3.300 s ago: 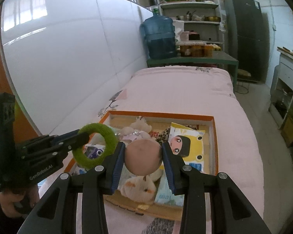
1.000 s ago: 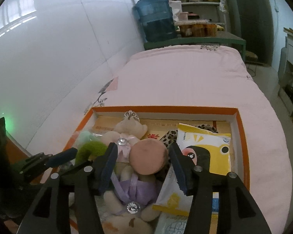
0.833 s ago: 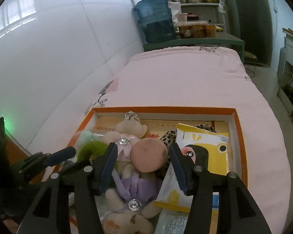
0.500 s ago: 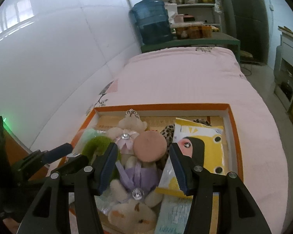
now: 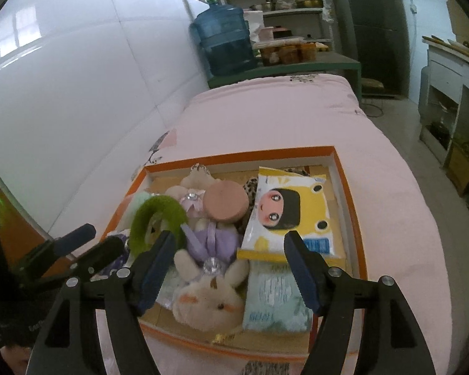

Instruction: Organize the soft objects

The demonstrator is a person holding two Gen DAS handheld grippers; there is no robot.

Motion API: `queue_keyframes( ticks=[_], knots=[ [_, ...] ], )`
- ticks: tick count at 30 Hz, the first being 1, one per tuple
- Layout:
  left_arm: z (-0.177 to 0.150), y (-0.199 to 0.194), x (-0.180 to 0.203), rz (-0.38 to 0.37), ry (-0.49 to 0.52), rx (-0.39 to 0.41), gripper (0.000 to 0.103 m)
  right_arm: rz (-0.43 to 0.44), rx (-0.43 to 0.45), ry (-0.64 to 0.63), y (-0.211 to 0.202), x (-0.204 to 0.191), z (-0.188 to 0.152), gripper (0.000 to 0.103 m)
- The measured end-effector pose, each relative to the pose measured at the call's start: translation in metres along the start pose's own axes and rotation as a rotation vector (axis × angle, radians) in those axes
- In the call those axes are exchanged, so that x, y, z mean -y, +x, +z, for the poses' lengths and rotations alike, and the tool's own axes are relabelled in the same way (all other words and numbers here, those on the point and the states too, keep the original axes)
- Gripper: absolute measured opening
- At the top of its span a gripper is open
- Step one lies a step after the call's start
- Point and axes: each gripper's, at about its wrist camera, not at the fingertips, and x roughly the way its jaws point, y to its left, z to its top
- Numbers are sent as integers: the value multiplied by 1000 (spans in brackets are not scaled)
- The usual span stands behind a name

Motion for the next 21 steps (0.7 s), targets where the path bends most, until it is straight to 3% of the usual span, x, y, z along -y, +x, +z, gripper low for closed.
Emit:
queue_keyframes(
  ticks=[10, 17, 21],
  knots=[
    [-12, -23, 4, 43, -2, 8, 68, -27, -8, 32, -22, -6, -23, 74],
    [-18, -39, 8, 118, 3, 13, 68, -41, 15, 47, -41, -11, -32, 74],
    [-22, -51, 6, 99, -20, 26, 68, -47, 24, 45, -51, -15, -36, 74]
  ],
)
